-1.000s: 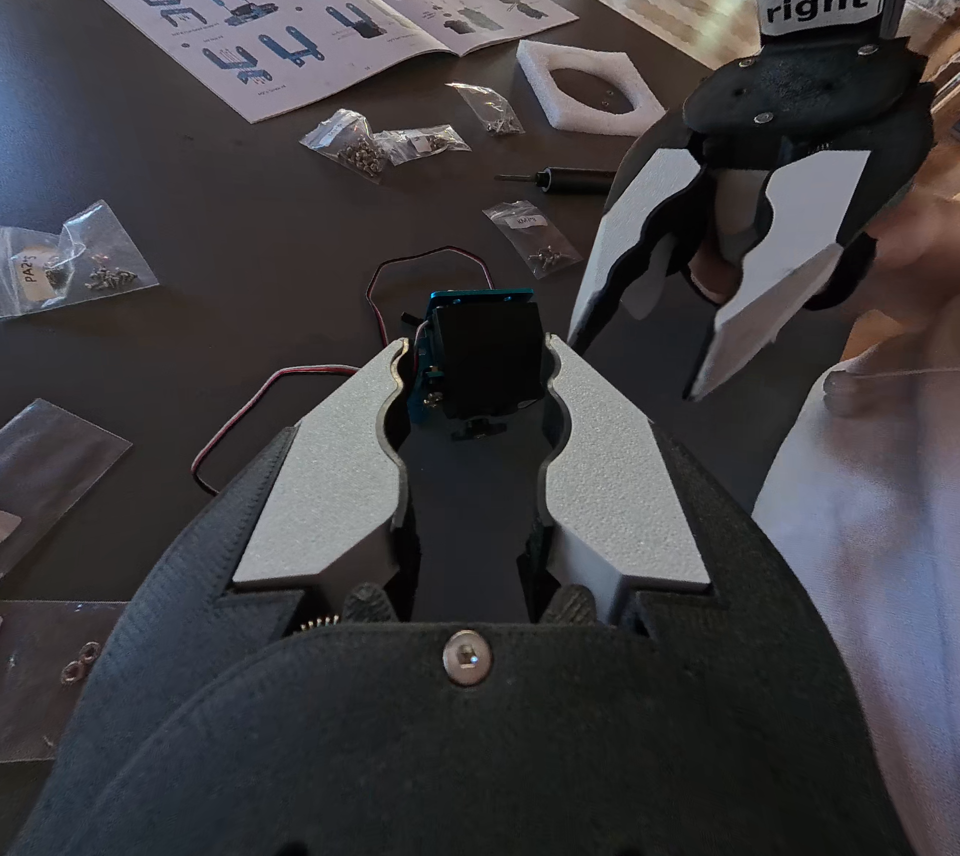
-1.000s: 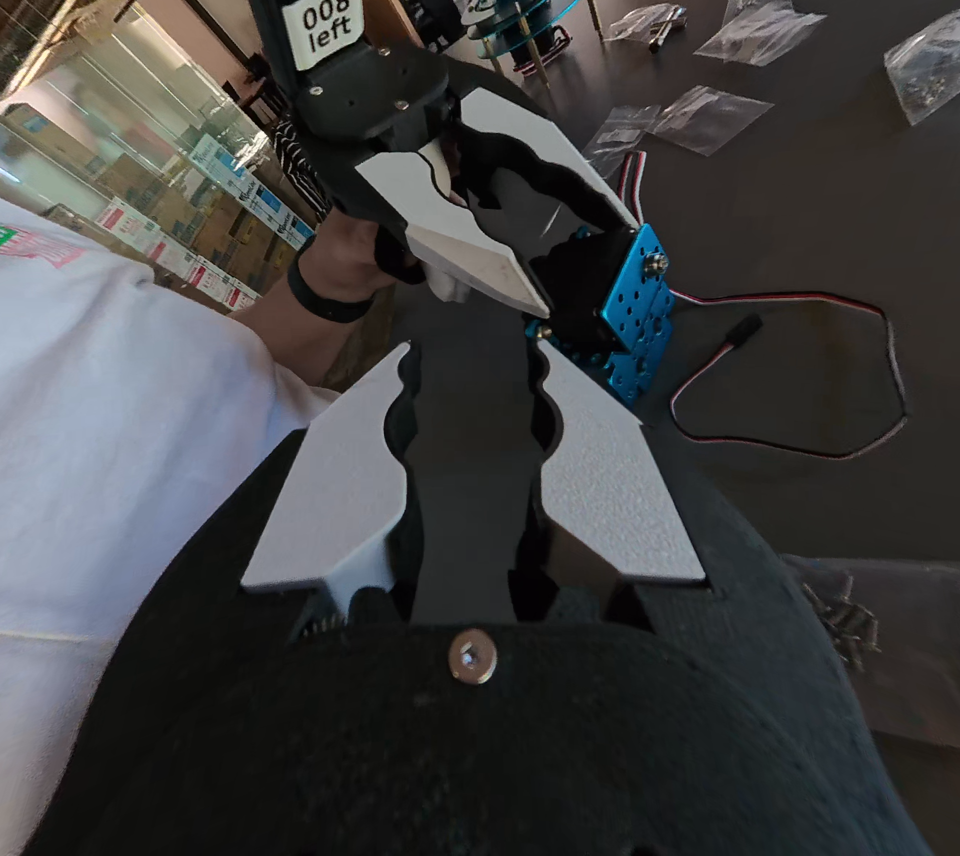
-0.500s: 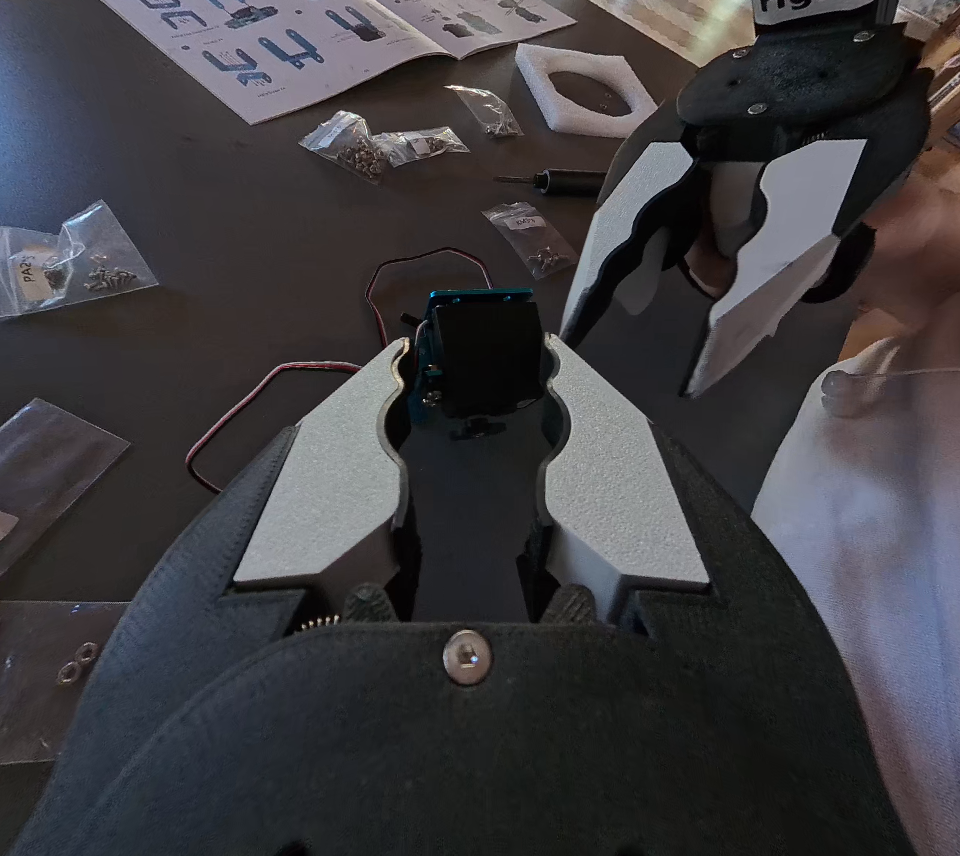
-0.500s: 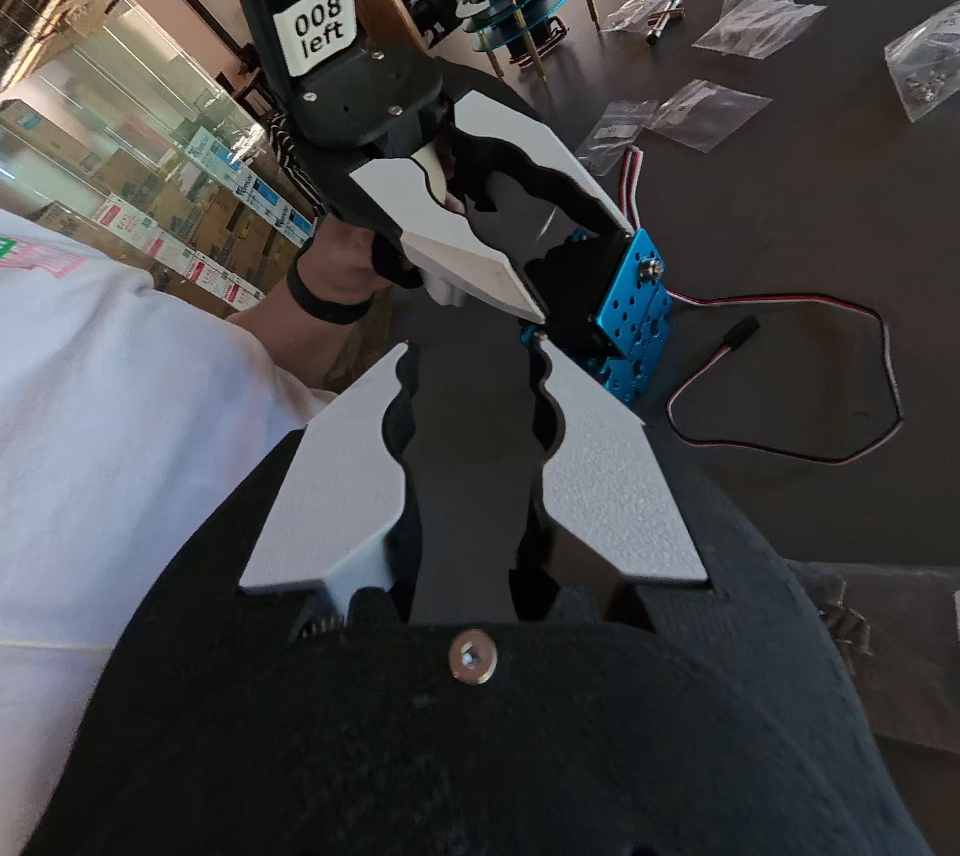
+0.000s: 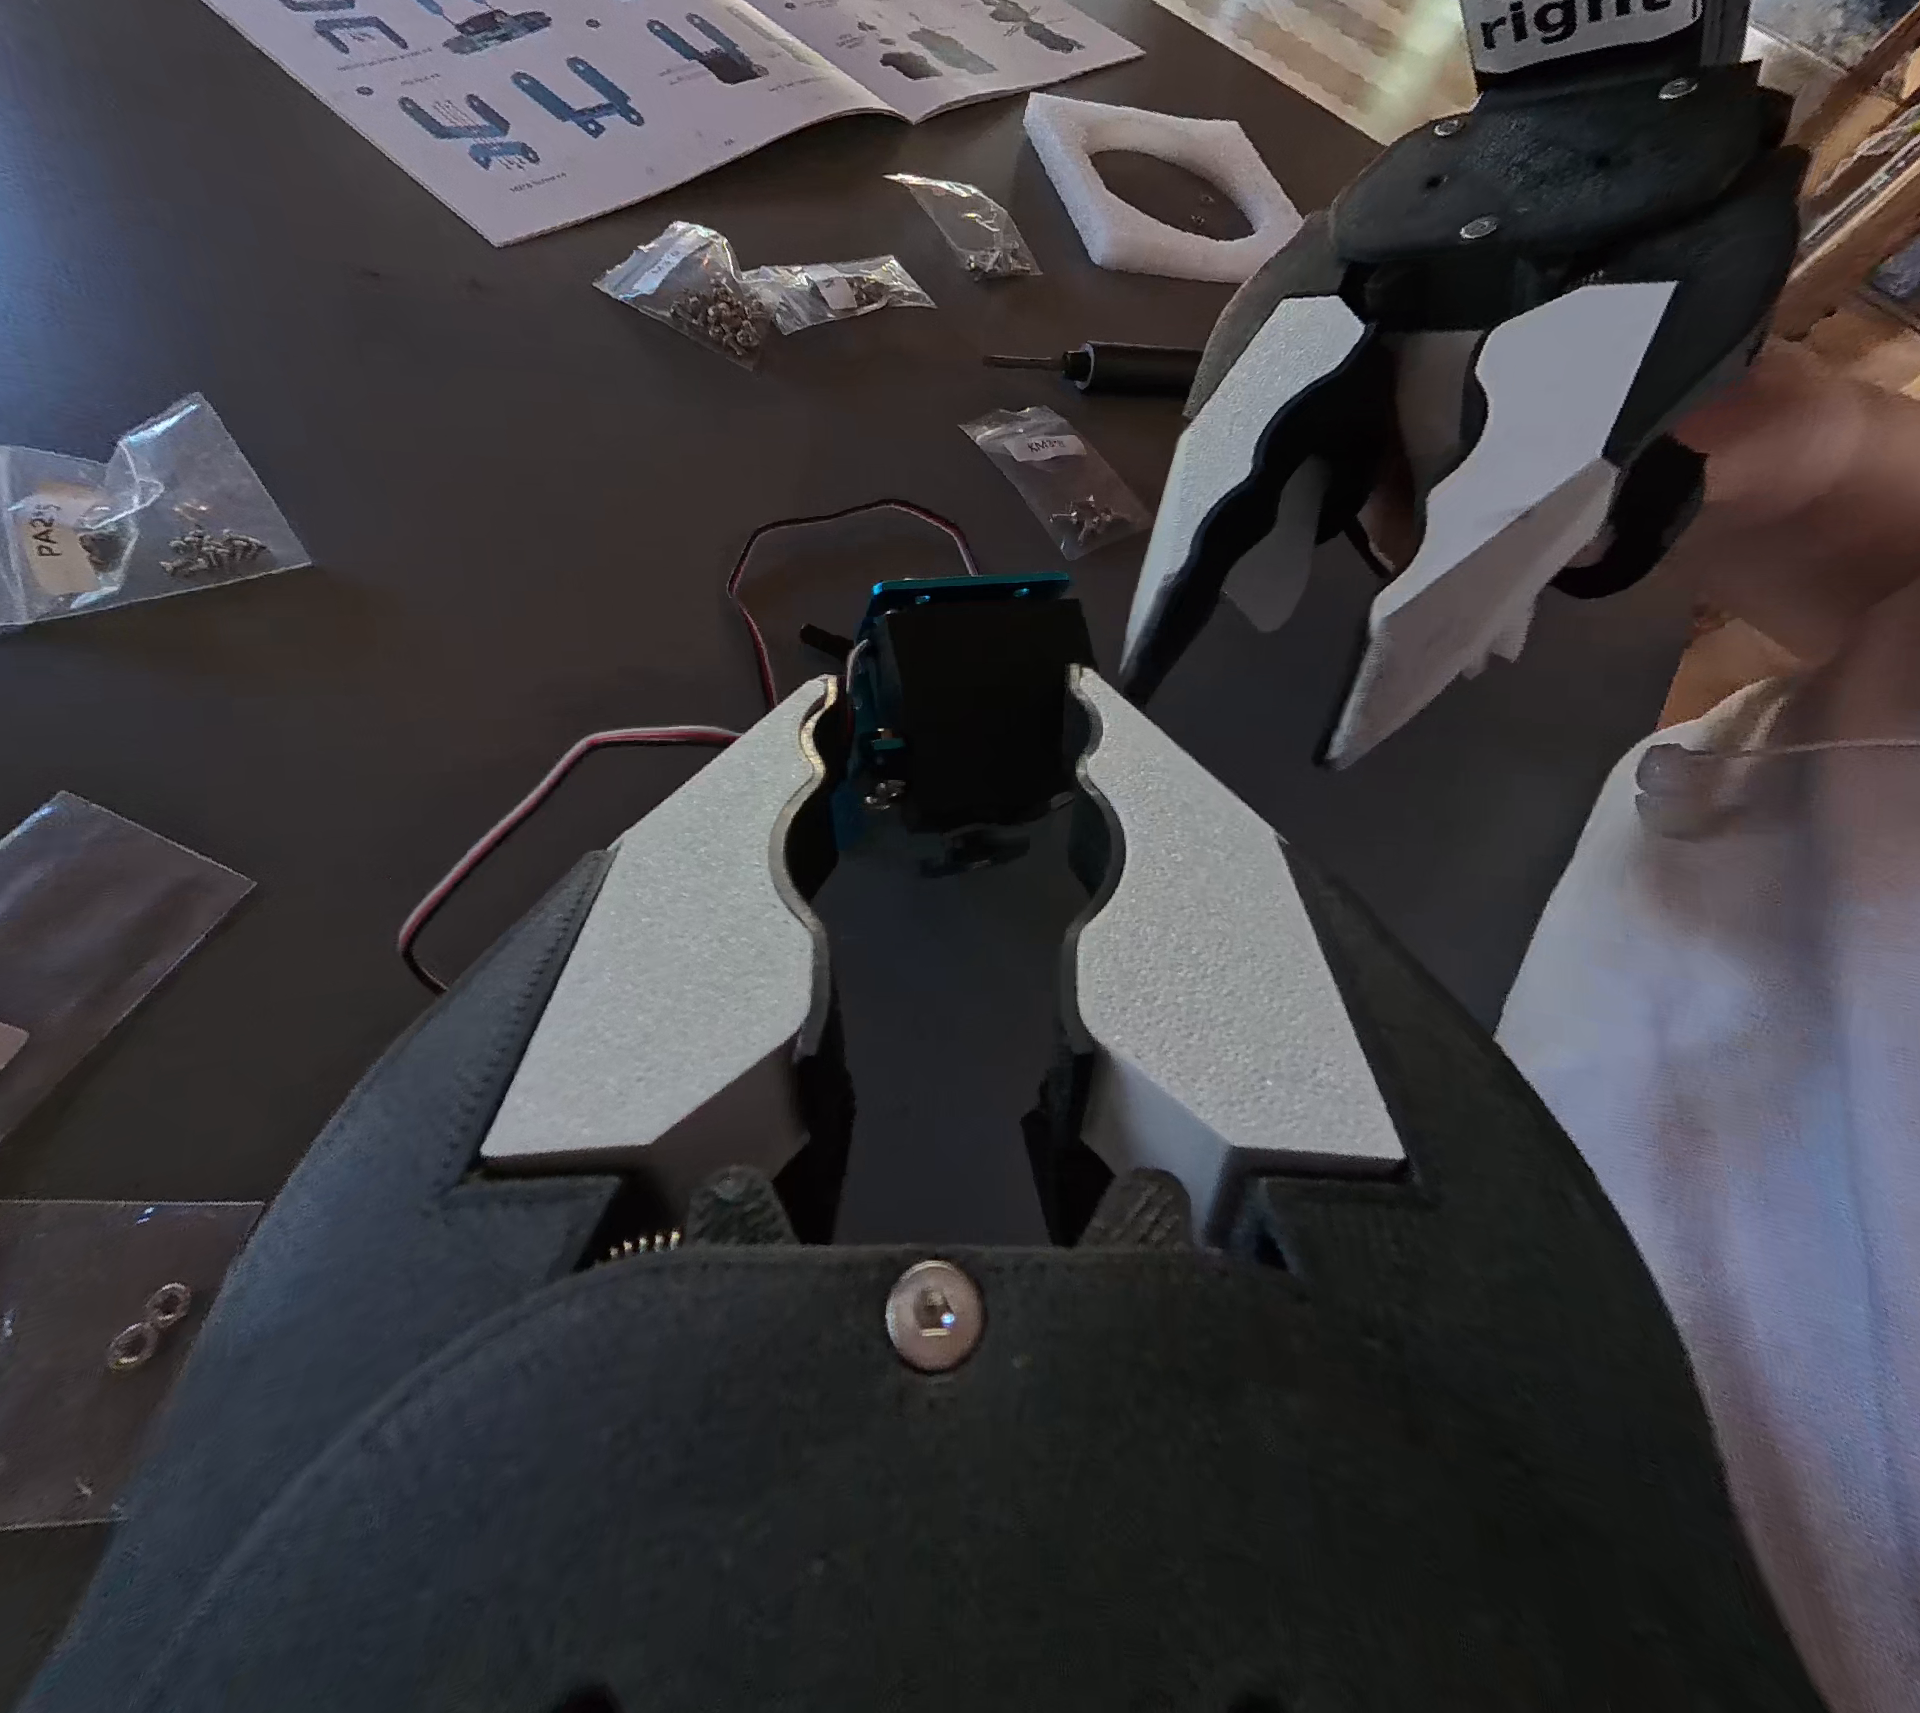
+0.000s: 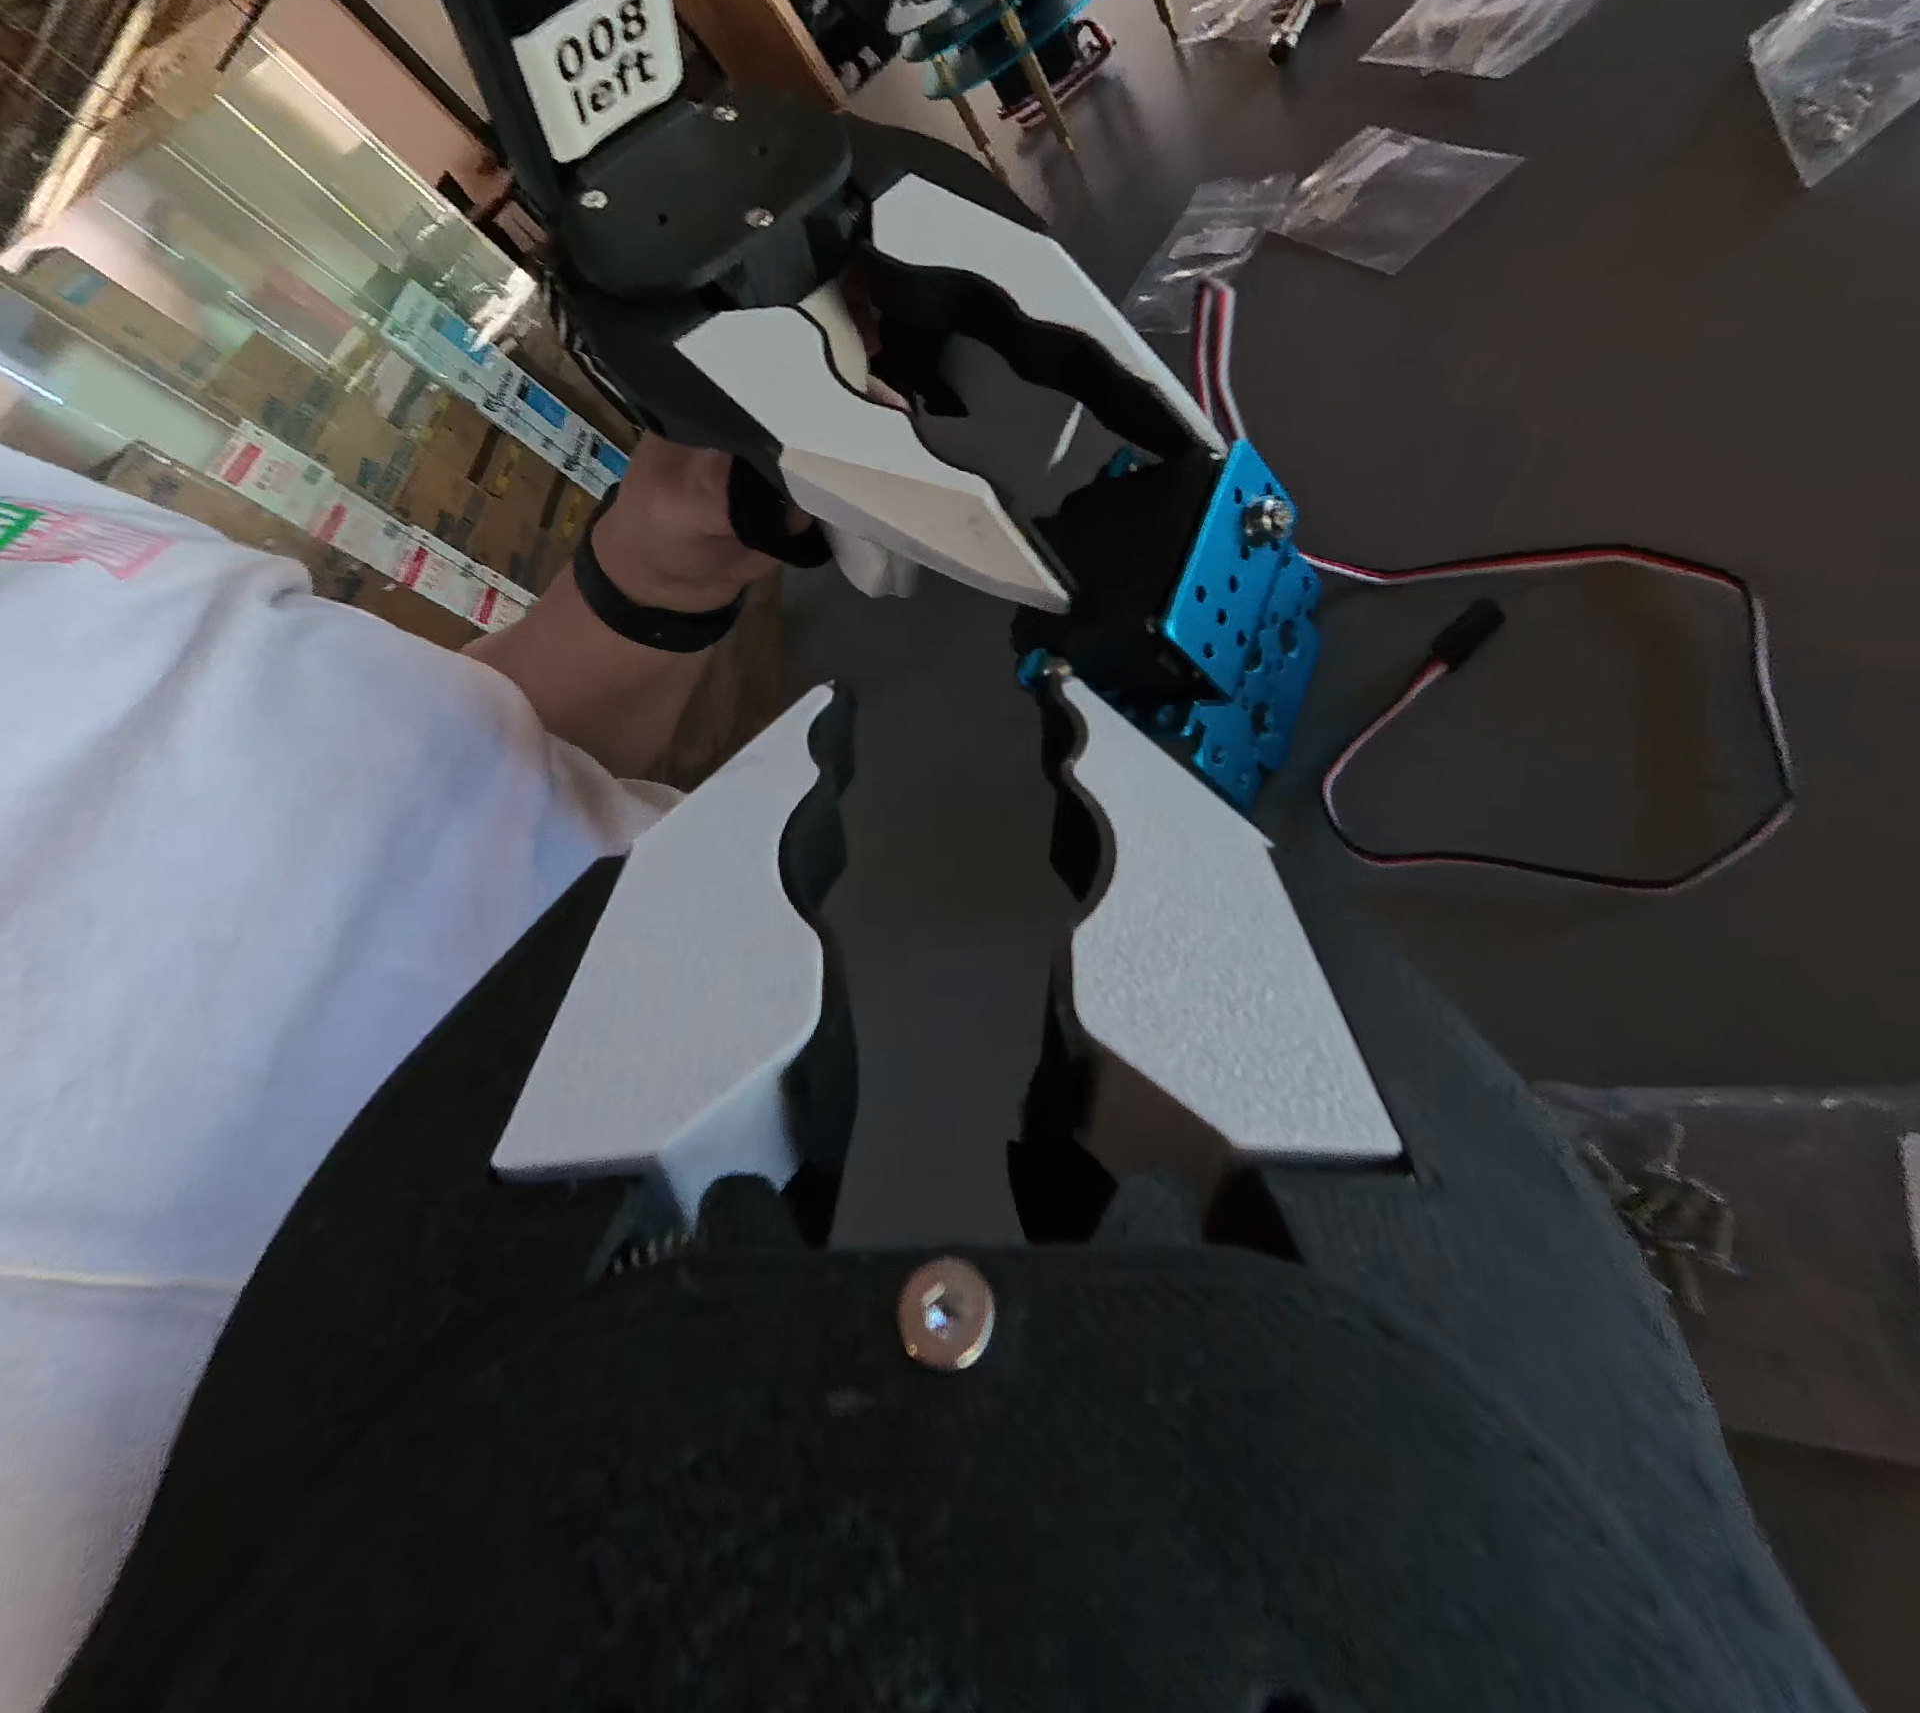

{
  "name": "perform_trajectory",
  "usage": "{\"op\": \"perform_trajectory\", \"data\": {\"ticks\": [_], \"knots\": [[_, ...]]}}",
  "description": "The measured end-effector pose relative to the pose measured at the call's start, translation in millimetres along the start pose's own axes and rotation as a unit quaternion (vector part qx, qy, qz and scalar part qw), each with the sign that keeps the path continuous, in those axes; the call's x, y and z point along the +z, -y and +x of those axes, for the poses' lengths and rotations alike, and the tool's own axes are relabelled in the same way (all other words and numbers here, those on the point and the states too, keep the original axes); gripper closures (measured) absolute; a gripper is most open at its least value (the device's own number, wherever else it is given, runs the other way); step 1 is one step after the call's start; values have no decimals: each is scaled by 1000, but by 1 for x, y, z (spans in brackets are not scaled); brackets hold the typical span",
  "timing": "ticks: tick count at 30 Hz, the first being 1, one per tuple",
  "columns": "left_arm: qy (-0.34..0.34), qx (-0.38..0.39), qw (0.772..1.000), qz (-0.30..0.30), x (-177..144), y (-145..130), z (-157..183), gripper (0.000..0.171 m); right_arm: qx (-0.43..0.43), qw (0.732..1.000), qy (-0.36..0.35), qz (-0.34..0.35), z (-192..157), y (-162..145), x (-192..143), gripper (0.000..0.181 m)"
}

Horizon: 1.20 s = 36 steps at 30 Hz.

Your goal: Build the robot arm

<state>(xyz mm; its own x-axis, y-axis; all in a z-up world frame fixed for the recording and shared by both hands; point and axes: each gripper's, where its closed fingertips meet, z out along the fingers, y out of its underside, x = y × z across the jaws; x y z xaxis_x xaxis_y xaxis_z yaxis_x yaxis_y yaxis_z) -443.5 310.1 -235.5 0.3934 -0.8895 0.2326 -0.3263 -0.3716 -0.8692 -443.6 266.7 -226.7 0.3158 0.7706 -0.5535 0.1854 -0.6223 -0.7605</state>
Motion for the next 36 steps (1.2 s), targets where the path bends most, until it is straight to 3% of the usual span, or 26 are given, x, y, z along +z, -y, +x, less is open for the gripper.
{"op": "perform_trajectory", "data": {"ticks": [9,16,19,24,31,36], "knots": [[3,4,1000,-1,0,0,0,130,4,1000,-3,-18,1,-7,5,135],[0,9,1000,0,0,0,2,134,23,1000,4,-5,-3,3,-5,145],[-1,7,1000,1,0,0,2,134,17,1000,-17,-20,6,-4,-3,137],[-3,5,1000,2,0,0,2,134,34,999,7,-20,0,-7,4,132],[-3,5,1000,5,0,0,2,134,39,999,33,3,-11,6,-6,146],[-5,2,1000,6,1,0,2,134,37,999,4,-13,2,-1,-2,133]]}}
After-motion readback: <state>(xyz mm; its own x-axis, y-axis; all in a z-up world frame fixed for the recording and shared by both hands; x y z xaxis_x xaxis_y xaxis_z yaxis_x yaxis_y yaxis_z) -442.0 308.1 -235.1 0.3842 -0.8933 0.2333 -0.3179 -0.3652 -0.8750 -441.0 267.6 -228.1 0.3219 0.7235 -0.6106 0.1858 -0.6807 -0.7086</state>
